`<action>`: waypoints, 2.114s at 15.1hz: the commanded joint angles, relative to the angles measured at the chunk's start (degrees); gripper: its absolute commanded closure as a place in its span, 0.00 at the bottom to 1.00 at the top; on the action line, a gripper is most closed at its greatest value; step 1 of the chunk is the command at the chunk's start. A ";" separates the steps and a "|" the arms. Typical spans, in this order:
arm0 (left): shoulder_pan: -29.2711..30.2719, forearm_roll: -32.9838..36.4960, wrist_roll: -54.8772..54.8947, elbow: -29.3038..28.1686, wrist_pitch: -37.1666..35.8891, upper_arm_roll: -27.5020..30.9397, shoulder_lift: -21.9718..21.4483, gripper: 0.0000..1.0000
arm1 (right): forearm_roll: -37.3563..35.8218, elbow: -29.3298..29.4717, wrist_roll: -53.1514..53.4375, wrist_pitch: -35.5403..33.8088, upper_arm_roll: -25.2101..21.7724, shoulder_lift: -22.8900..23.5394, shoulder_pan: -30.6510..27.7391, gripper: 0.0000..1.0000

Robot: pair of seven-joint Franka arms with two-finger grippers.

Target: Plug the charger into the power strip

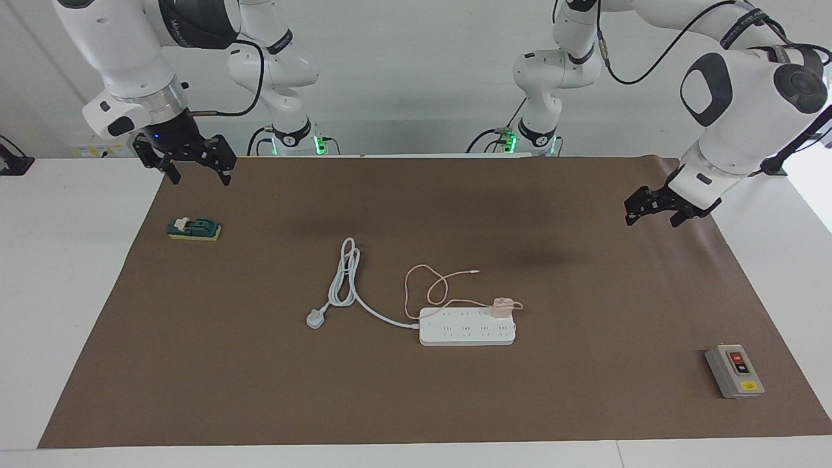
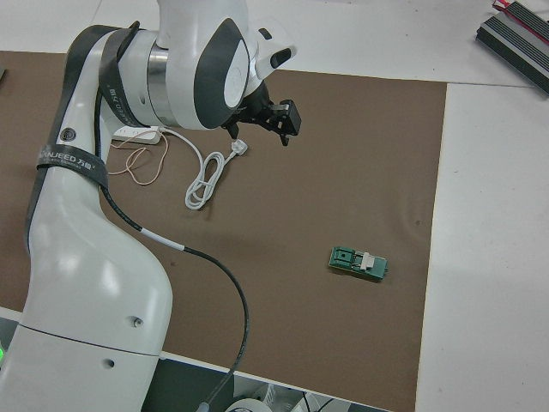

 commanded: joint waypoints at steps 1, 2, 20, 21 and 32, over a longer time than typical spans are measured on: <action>0.71 0.99 -0.98 -1.74 -1.43 -0.02 -2.63 0.00 | 0.38 0.45 1.14 -1.02 0.49 0.15 -0.51 0.00; 1.23 0.99 -1.33 -1.74 -2.47 -0.02 -3.33 0.00 | 0.38 0.45 1.14 -1.02 0.49 0.15 -0.51 0.00; 0.62 0.37 -9.60 -12.90 -3.28 -0.29 -14.32 0.00 | 0.38 0.45 1.14 -1.02 0.49 0.15 -0.51 0.00; 0.62 0.29 -9.33 -12.65 -2.84 -0.20 -14.06 0.00 | 0.38 0.45 1.14 -1.02 0.49 0.15 -0.51 0.00; -0.17 0.20 -9.77 -10.27 -2.05 -0.02 -11.34 0.00 | 0.38 0.45 1.14 -1.02 0.49 0.15 -0.51 0.00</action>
